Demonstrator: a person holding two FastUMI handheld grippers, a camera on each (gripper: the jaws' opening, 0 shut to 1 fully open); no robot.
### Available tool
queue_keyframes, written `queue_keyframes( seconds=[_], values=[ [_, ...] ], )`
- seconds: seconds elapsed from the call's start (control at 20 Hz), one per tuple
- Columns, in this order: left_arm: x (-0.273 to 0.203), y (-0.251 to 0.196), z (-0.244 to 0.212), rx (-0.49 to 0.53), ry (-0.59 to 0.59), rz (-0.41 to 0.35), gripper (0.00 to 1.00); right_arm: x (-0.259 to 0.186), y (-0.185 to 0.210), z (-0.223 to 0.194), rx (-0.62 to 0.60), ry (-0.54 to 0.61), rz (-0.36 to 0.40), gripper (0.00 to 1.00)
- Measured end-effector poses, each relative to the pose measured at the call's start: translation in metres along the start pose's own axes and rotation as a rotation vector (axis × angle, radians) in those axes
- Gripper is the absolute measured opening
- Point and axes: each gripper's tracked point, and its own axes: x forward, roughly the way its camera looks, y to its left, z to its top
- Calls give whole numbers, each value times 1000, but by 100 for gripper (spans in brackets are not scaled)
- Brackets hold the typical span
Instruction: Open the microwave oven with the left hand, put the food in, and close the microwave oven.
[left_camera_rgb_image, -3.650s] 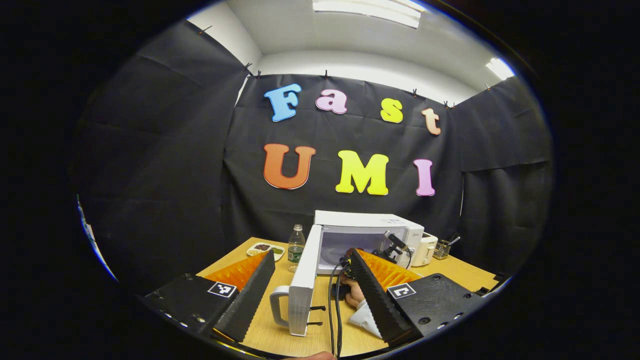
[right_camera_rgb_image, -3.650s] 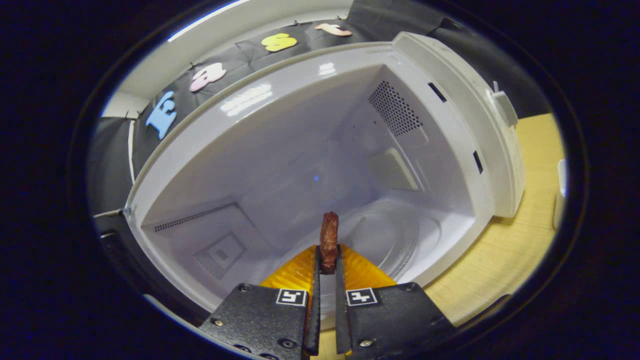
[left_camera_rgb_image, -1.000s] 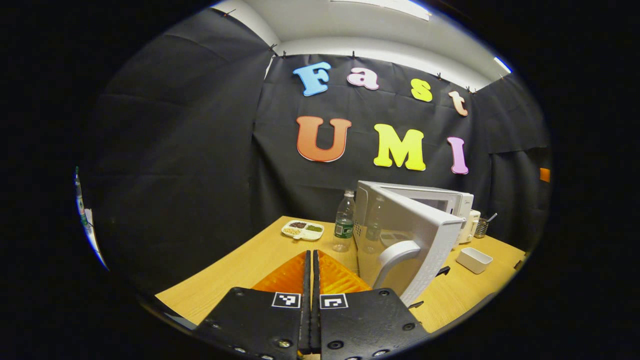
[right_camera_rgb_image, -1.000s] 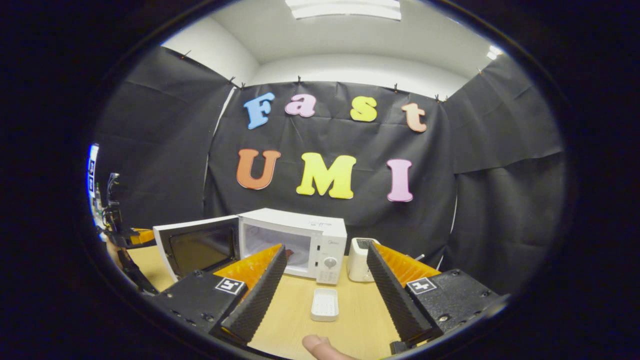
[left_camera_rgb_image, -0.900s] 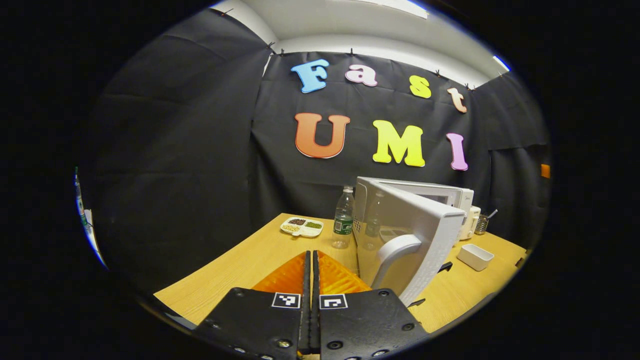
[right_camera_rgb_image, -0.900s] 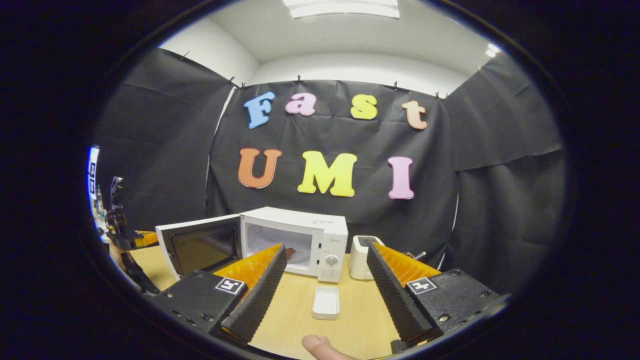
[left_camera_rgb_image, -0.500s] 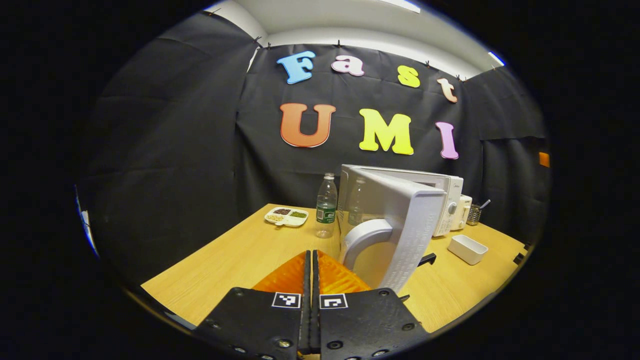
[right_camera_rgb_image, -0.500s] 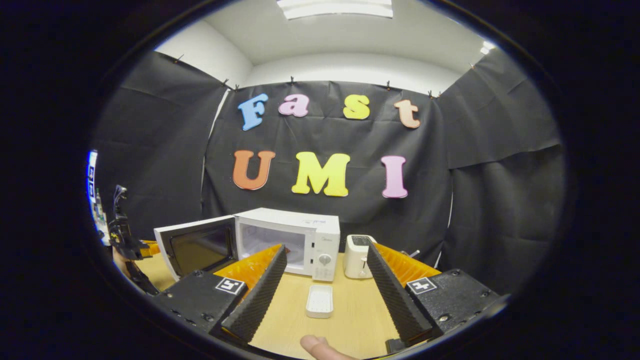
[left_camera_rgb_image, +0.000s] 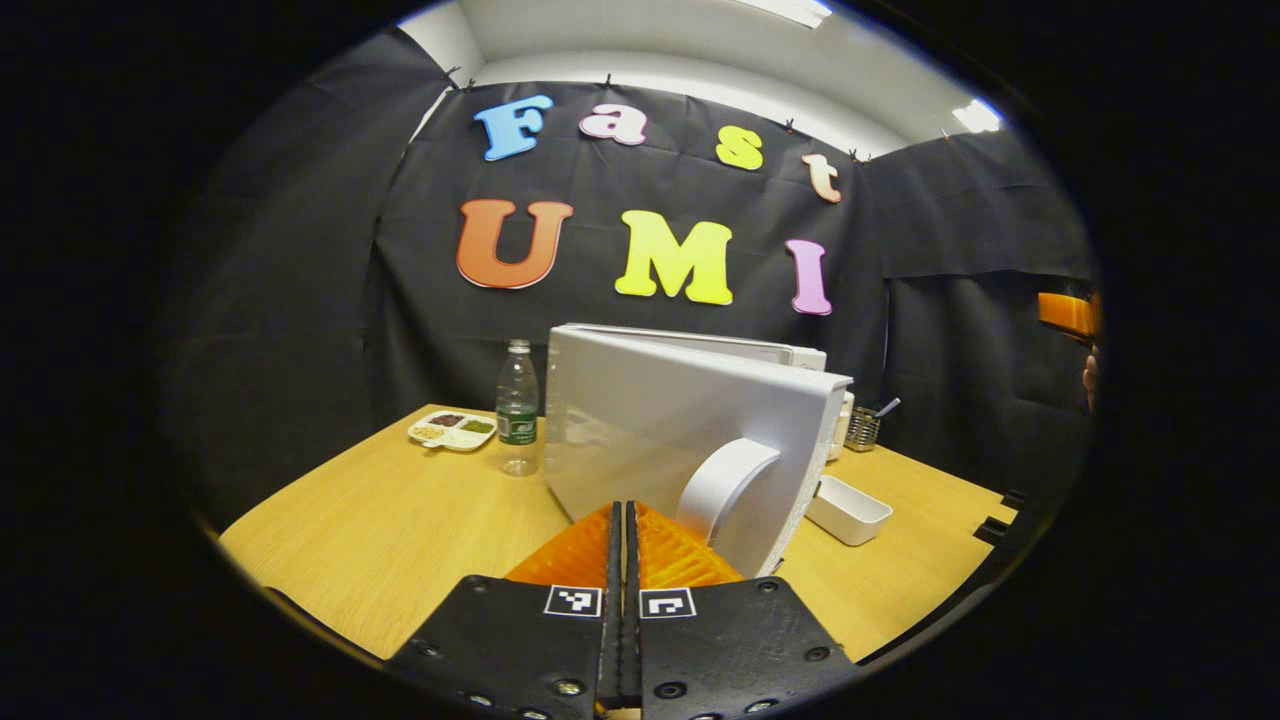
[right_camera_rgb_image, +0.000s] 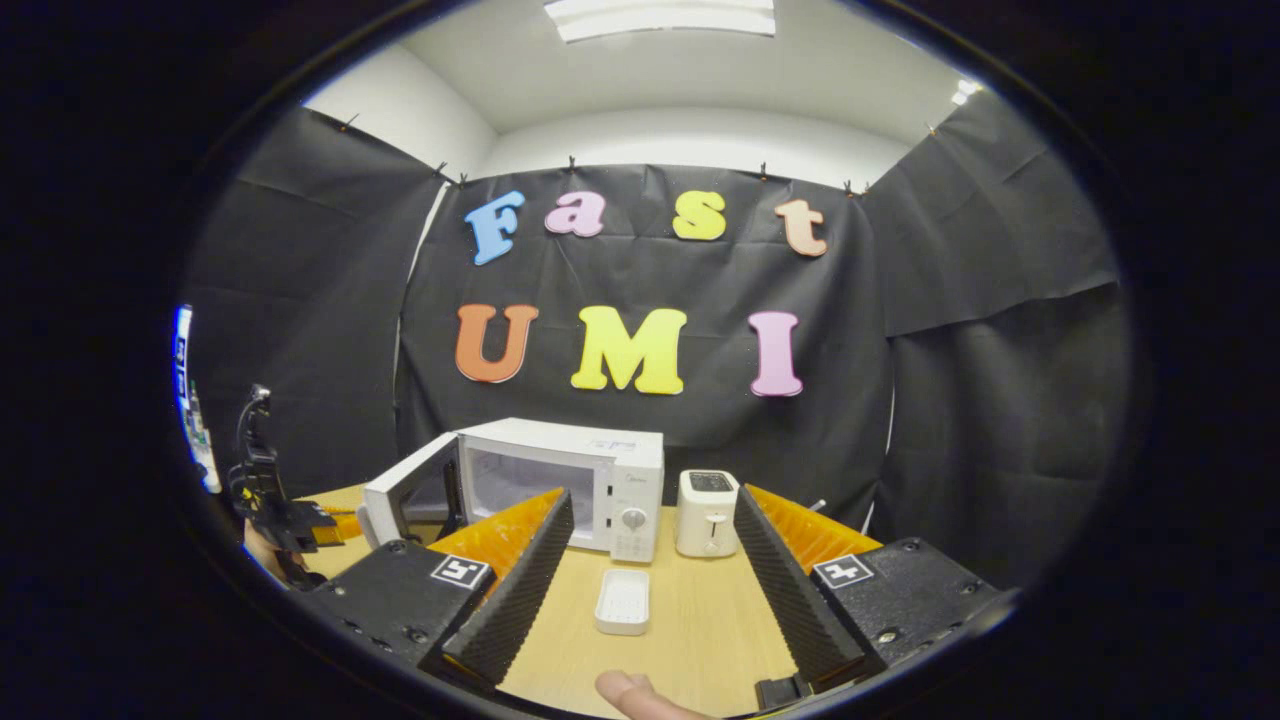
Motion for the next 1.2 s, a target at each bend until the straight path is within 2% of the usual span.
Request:
queue_keyframes(
  seconds=[0.3, 0.5, 0.55, 0.6, 0.8, 0.85, 0.9, 1.2],
  values=[
    [44, -65, 5, 15, -2, -89, 0, 10, -20, -4, 5, 12, -23, 100],
    [75, -93, 13, -3, -16, -116, 0, 18, -34, -3, 8, 18, -36, 100],
    [82, -101, 17, -11, -25, -129, 0, 19, -38, 0, 10, 12, -40, 95],
    [90, -105, 17, -9, -27, -125, 0, 20, -42, 5, 15, 3, -46, 100],
    [119, -116, 13, -17, 6, -131, 0, 27, -52, 12, 27, -12, -45, 100],
    [128, -118, 11, -10, 8, -124, 0, 27, -55, 13, 25, -14, -47, 95],
    [136, -119, 10, -4, 16, -119, 0, 29, -58, 15, 20, -18, -48, 100],
    [182, -132, 4, 19, 46, -114, 0, 50, -74, 13, 25, -27, -49, 100]
  ],
)
